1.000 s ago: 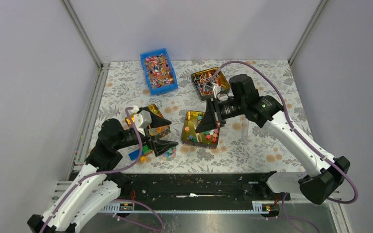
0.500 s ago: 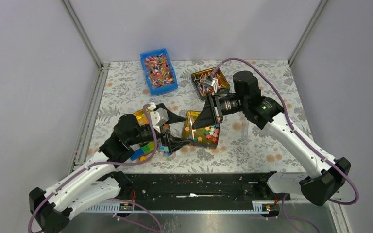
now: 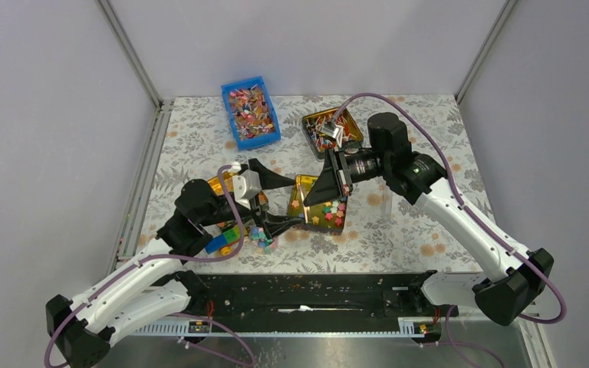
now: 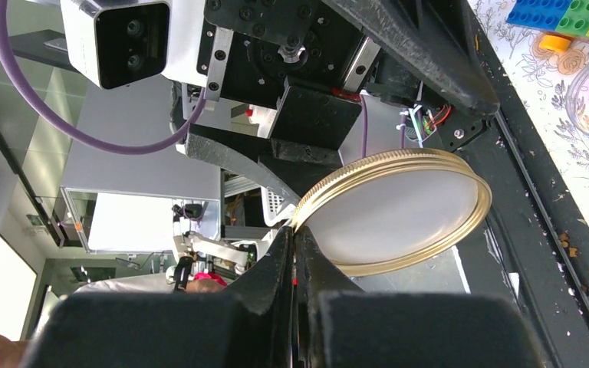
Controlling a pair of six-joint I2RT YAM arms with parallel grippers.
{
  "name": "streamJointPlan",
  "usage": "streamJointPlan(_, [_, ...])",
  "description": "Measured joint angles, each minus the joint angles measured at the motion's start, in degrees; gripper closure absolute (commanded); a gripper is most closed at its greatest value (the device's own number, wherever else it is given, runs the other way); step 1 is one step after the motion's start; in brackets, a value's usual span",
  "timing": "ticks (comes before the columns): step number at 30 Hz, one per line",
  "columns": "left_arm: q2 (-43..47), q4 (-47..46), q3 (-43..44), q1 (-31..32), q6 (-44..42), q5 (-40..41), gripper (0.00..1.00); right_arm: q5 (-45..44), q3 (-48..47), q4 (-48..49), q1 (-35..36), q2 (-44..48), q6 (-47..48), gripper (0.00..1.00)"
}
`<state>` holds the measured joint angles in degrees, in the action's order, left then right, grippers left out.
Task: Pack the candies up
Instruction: Pick up the bottle lid at the center of the board.
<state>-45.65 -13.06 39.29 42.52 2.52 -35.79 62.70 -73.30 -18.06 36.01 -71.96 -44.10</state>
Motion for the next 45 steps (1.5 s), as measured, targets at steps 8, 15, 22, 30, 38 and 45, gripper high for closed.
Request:
streamJointPlan(8, [-0.7,-1.2,0.0,0.2,0.3,-2.4,0.01,0.0,0.0,0.0,0.0,0.0,-0.5,1.00])
streamJointPlan(15, [-0.9,-1.5,0.0,0.8,0.3,-2.4,0.01,0.0,0.0,0.0,0.0,0.0,-0.8,1.00])
streamJointPlan(22, [-2.5,-1.9,0.5,1.2,0.4,-2.7,0.01,-0.1,0.0,0.0,0.0,0.0,-0.8,1.00])
streamJointPlan(30, [-2.6,-2.1,0.6,1.4,0.6,-3.8,0.01,-0.1,0.0,0.0,0.2,0.0,-0.8,1.00])
streamJointPlan(38, [-2.2,-4.8,-0.1,1.7,2.4,-4.9,0.01,-1.3,1.2,3.5,0.6,1.2,-2.9,1.00])
streamJointPlan(45, [-1.9,-5.3,-0.4,1.7,2.4,-4.2,0.03,-1.8,4.2,9.2,0.7,2.3,-6.8,1.00])
